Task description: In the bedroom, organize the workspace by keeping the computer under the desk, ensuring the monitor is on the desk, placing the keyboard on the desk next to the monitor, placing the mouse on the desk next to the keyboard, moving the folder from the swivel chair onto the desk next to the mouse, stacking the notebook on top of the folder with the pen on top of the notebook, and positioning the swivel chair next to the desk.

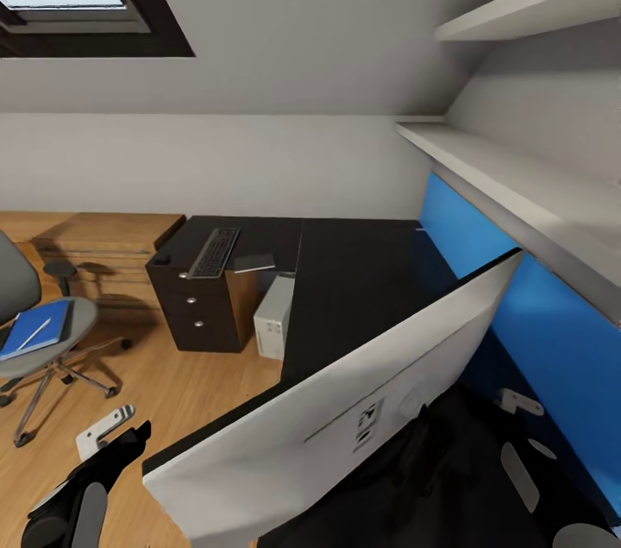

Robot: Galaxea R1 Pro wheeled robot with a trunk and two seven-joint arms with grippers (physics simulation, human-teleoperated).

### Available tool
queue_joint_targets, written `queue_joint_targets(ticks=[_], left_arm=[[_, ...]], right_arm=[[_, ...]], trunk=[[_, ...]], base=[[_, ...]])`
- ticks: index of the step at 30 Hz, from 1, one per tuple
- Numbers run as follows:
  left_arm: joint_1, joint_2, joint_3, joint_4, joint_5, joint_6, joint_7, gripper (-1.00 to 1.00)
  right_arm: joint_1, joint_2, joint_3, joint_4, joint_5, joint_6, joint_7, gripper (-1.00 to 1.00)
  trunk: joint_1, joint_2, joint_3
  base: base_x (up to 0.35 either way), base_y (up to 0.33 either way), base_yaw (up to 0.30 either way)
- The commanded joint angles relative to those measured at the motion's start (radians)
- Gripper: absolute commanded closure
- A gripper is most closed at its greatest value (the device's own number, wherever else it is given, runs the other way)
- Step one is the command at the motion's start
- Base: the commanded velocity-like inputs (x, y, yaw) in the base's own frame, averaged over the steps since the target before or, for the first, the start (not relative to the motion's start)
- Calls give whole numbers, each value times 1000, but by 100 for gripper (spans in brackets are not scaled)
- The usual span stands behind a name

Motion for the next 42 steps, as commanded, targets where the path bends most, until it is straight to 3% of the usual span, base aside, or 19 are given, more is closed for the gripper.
queue_joint_targets(ticks=[1, 11, 42], left_arm=[[-1, -1, 1, -2, 11, 5, 7, -100], [-1, -1, 1, -2, 10, 5, 7, -100], [-1, -1, 0, 6, 9, 5, 7, -100]], right_arm=[[-1, 0, -2, 0, -10, 0, 6, -100], [-1, 0, -2, 0, -10, -1, 6, -100], [-1, 4, -1, 0, -9, 0, -5, -100]], trunk=[[0, -2, -2], [0, -2, -2], [0, -2, -2]], base=[[-191, 0, 0], [-272, 0, 0], [-98, 46, 0]])
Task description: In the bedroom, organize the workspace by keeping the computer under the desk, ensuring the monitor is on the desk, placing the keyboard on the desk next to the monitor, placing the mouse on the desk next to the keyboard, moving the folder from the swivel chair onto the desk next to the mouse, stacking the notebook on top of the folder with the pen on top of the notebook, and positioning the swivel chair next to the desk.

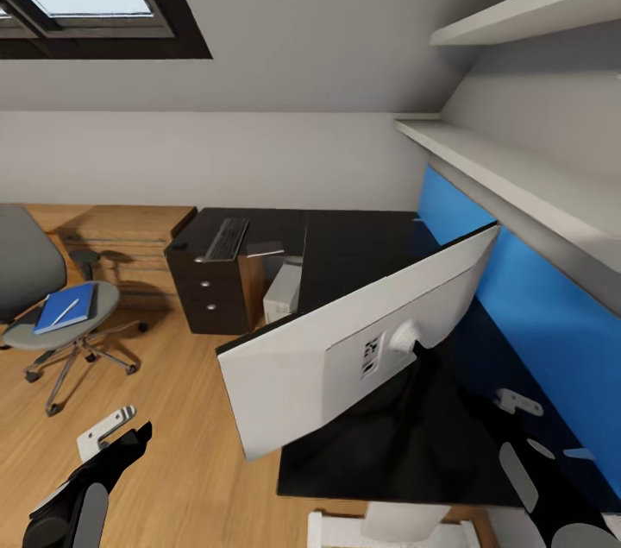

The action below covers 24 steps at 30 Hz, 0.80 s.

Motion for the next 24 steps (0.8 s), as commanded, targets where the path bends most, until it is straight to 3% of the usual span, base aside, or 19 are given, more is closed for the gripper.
queue_joint_targets(ticks=[1, 16, 24], left_arm=[[-1, -1, 1, -1, 11, 5, 7, -100], [-1, 0, -19, -1, 9, 5, 11, -100], [-1, -1, -21, -1, 9, 5, 11, -100]], right_arm=[[-1, 0, -1, 0, -10, 0, 4, -100], [-1, 0, -1, 0, -11, 0, -1, -100], [-1, 10, -4, -6, 22, -29, 3, -100]], trunk=[[0, -2, -2], [0, -2, -2], [0, -2, -2]], base=[[-293, 1, 0], [-87, 0, 0], [-296, 0, 0]])
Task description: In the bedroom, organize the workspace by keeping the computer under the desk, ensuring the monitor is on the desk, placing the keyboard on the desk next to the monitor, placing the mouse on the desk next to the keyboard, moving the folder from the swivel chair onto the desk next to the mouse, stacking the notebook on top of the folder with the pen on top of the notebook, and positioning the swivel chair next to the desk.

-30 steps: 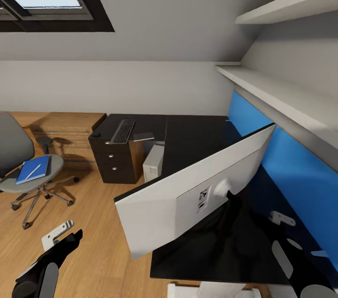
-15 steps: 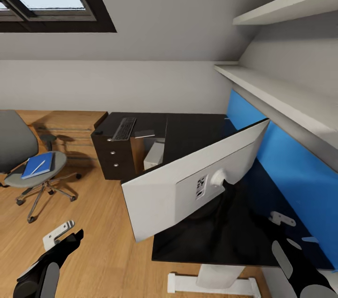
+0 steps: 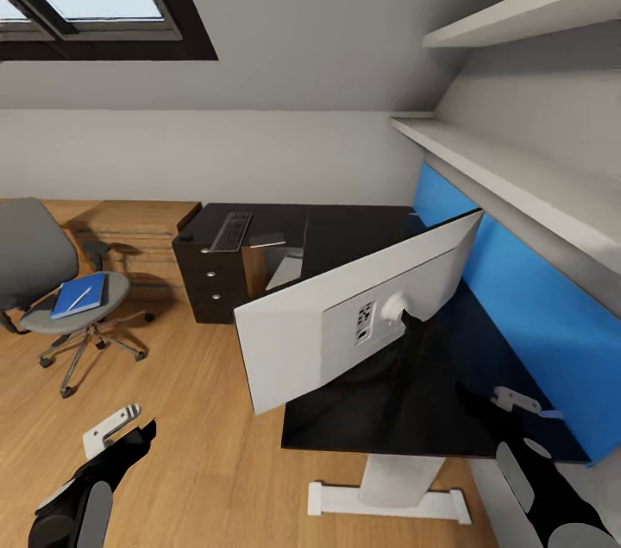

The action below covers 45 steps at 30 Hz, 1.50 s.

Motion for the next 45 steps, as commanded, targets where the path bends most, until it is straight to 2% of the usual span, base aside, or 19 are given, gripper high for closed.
queue_joint_targets(ticks=[1, 2, 7, 11, 20, 21, 27, 28, 30, 32, 45], left_arm=[[-1, -1, 1, -2, 11, 4, 7, -100], [-1, -1, 0, -2, 11, 4, 6, -100], [-1, 0, -1, -2, 11, 4, 6, -100], [-1, -1, -1, -2, 11, 4, 5, -100], [-1, -1, -3, -2, 12, 5, 4, -100], [-1, -1, -24, -2, 12, 6, 1, -100], [-1, -1, -36, 0, 12, 6, 1, -100], [-1, 0, -52, 23, 11, 6, 2, -100], [-1, 1, -60, 30, 11, 6, 2, -100], [-1, 3, -83, 41, 10, 6, 5, -100], [-1, 4, -93, 48, 10, 6, 5, -100]], right_arm=[[-1, 2, -1, 1, -5, -9, 5, -100], [-1, 17, -1, 0, 24, -27, 5, -100], [-1, 46, -2, -2, 65, -38, 6, -100], [-1, 59, -1, -2, 78, -41, 8, -100], [-1, 74, 13, 1, 82, -42, 8, -100], [-1, 92, 17, -1, 85, -42, 5, -100], [-1, 95, 22, -2, 85, -40, -1, -100], [-1, 107, 23, -2, 87, -40, -2, -100], [-1, 109, 23, -2, 87, -40, -2, -100], [-1, 112, 21, -2, 87, -40, -1, -100], [-1, 123, 20, 0, 86, -40, -1, -100]], trunk=[[0, -2, -2], [0, -2, -2], [0, -2, -2], [0, -2, -2], [0, -2, -2], [0, -2, -2], [0, -2, -2], [0, -2, -2], [0, -2, -3], [0, -2, -3], [0, -2, -3]], base=[[-324, 0, 0], [-227, 0, 0], [-119, 0, 0], [-29, 0, 0], [-3, 0, 0], [0, 0, 0], [-133, 0, 0], [-326, 0, 0], [-329, 0, 0], [-284, 0, 0], [-74, 0, 0]])
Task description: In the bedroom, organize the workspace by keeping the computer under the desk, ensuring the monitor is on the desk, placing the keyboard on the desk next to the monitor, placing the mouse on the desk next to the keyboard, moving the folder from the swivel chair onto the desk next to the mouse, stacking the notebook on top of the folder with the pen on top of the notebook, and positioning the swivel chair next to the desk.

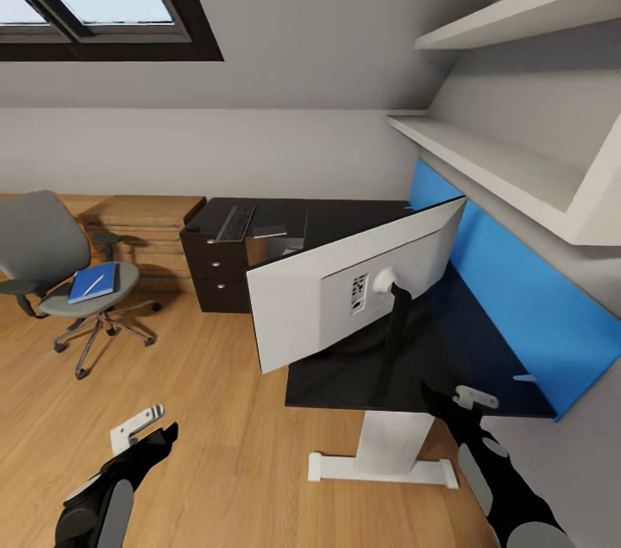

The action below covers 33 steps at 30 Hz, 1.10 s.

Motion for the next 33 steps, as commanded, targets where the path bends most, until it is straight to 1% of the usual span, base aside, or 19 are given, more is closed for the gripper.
queue_joint_targets(ticks=[1, 11, 25, 31, 33], left_arm=[[-1, -1, -1, 1, 10, 4, 7, -100], [-1, -1, -18, 19, 11, 5, 8, -100], [-1, -1, -26, 36, 10, 4, 8, -100], [-1, -1, -28, 37, 10, 4, 8, -100], [-1, -1, -28, 37, 10, 4, 8, -100]], right_arm=[[-1, 1, -1, 1, -10, -3, 4, -100], [-1, 12, -1, 1, -5, -4, 4, -100], [-1, 15, -1, 1, 16, -5, 3, -100], [-1, 15, -1, 4, 38, -5, 4, -100], [-1, 19, 1, 8, 58, -5, 0, -100]], trunk=[[1, -2, -2], [1, -2, -2], [1, -2, -5], [1, -2, -6], [1, -2, -6]], base=[[-9, 0, 0], [-3, 0, 20], [0, 0, 189], [0, 0, 54], [0, 0, 19]])
